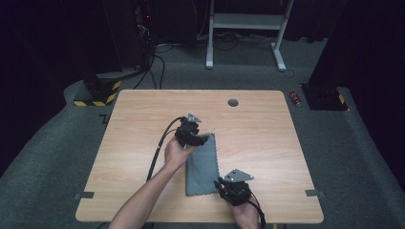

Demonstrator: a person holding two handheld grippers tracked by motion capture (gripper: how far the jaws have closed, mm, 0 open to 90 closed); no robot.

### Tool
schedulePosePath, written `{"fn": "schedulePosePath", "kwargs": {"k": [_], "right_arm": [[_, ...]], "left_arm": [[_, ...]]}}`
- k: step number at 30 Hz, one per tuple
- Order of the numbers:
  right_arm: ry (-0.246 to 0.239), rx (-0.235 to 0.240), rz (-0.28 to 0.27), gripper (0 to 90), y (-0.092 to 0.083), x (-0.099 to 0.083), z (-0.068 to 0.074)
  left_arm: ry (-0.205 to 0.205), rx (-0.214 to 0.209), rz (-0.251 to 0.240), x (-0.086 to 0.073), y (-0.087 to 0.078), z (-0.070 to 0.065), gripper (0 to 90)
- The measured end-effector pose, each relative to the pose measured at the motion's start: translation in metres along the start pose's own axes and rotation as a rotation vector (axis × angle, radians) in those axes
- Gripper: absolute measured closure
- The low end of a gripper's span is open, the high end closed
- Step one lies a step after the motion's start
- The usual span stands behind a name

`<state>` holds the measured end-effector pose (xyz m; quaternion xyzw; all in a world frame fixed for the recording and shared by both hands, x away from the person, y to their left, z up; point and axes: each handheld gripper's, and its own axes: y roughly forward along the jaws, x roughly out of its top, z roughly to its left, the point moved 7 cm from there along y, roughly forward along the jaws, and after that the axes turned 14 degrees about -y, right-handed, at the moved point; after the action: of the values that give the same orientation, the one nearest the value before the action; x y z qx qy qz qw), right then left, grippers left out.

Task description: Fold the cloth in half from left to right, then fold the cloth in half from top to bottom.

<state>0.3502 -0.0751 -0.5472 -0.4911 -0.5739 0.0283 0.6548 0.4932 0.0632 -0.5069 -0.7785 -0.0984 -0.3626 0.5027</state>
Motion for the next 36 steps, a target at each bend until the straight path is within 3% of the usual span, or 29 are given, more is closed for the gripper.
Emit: {"fn": "schedulePosePath", "kwargs": {"k": [1,2,3,4,5,6,9,11,12,13,15,16,20,23,28,36], "right_arm": [[-0.007,0.008,0.008,74.0,0.004,0.002,0.001],[-0.007,0.008,0.008,74.0,0.004,0.002,0.001],[-0.037,0.016,0.028,73.4,0.014,0.003,0.002],[-0.037,0.016,0.028,73.4,0.014,0.003,0.002],[-0.063,0.022,0.048,72.6,0.021,0.002,0.002],[-0.074,0.023,0.064,71.9,0.024,-0.001,0.002],[-0.091,0.006,0.073,69.5,0.022,-0.006,-0.004],[-0.076,0.008,0.075,68.4,0.020,-0.010,-0.009],[-0.076,0.008,0.075,68.4,0.020,-0.010,-0.009],[-0.069,0.006,0.080,67.7,0.018,-0.012,-0.014],[-0.058,0.006,0.081,67.3,0.017,-0.013,-0.017],[-0.056,0.009,0.084,67.0,0.017,-0.014,-0.017],[-0.040,0.009,0.085,64.1,0.016,-0.015,-0.017],[-0.032,0.015,0.071,62.7,0.012,-0.018,-0.015],[-0.036,0.019,0.070,62.5,0.007,-0.023,-0.012],[-0.070,0.082,0.073,86.7,0.005,-0.022,-0.006]], "left_arm": [[0.007,0.006,0.005,-0.011,-0.005,0.000,46.1],[0.007,0.006,0.005,-0.011,-0.005,0.000,46.1],[0.017,0.019,0.008,-0.033,-0.015,0.000,46.1],[0.017,0.019,0.008,-0.033,-0.015,0.000,46.0],[0.011,0.021,0.014,-0.054,-0.021,-0.001,46.0],[0.014,0.025,0.022,-0.063,-0.024,-0.002,45.9],[0.029,0.063,0.048,-0.089,-0.026,-0.001,45.5],[0.030,0.086,0.064,-0.101,-0.025,0.001,45.2],[0.030,0.086,0.064,-0.101,-0.025,0.001,45.2],[0.040,0.111,0.073,-0.110,-0.025,0.004,45.1],[0.020,0.113,0.062,-0.113,-0.029,0.005,44.9],[-0.001,0.102,0.061,-0.115,-0.030,0.002,44.9],[-0.006,0.068,0.046,-0.125,-0.037,-0.013,44.1],[0.018,0.078,0.045,-0.136,-0.039,-0.020,43.4],[0.002,0.089,0.038,-0.144,-0.046,-0.022,47.3],[0.003,0.082,0.020,-0.150,-0.051,-0.027,57.7]]}}
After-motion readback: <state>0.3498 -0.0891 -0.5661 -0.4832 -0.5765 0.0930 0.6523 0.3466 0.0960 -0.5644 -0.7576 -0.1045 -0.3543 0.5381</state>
